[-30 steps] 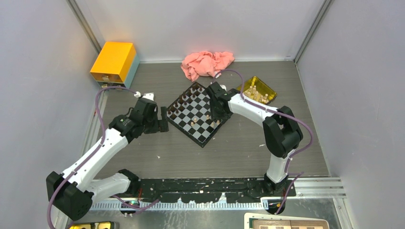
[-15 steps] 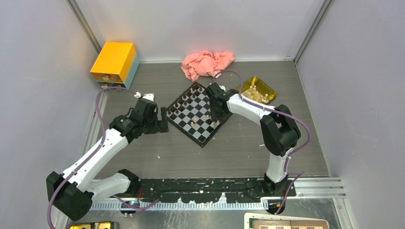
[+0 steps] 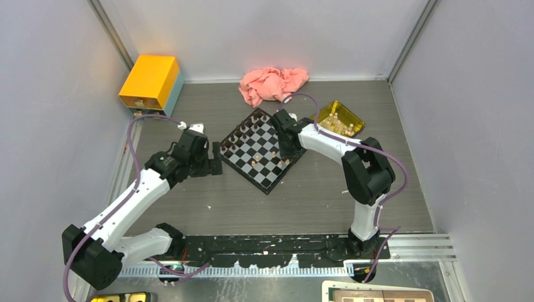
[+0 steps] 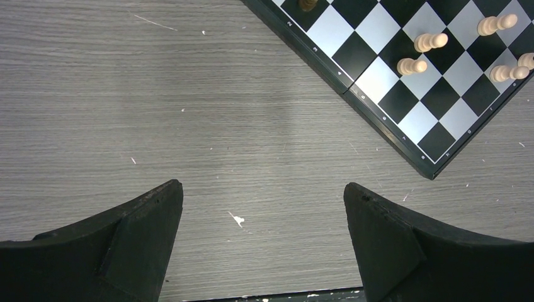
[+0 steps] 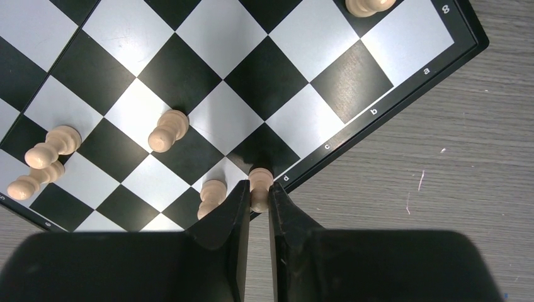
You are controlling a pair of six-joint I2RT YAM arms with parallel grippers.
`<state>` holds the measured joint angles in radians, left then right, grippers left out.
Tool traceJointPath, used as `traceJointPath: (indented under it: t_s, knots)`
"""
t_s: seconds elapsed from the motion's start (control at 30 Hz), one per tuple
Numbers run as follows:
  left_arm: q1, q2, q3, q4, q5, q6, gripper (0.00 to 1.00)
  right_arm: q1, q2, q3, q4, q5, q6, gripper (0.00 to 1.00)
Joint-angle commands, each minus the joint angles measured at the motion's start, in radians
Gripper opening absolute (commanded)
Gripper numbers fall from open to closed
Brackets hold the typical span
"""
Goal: Set up the chess pieces on the board
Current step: Pick up the chess piece from the chessboard, then place the chess piece on the chessboard.
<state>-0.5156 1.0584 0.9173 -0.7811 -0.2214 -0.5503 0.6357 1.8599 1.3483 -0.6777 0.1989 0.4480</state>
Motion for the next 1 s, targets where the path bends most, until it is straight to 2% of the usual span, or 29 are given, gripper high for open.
traceJointPath:
  t_s: [0.0,0.2,0.3,0.97]
  knots:
    - [0.005,0.001,0.002,0.023,0.007,-0.008,0.99,0.001,-0.001,0.042,0.021,0.011,0.006,0.17]
    - [0.005,0.006,0.003,0.029,0.005,-0.005,0.99,-0.001,-0.002,0.063,0.003,0.014,0.000,0.06]
    - [0.005,0.009,0.004,0.032,0.002,-0.004,0.99,-0.003,-0.001,0.083,-0.009,0.018,-0.005,0.04]
    - [0.005,0.041,0.026,0.039,-0.002,0.006,0.99,-0.115,0.107,0.282,-0.071,0.003,-0.062,0.04]
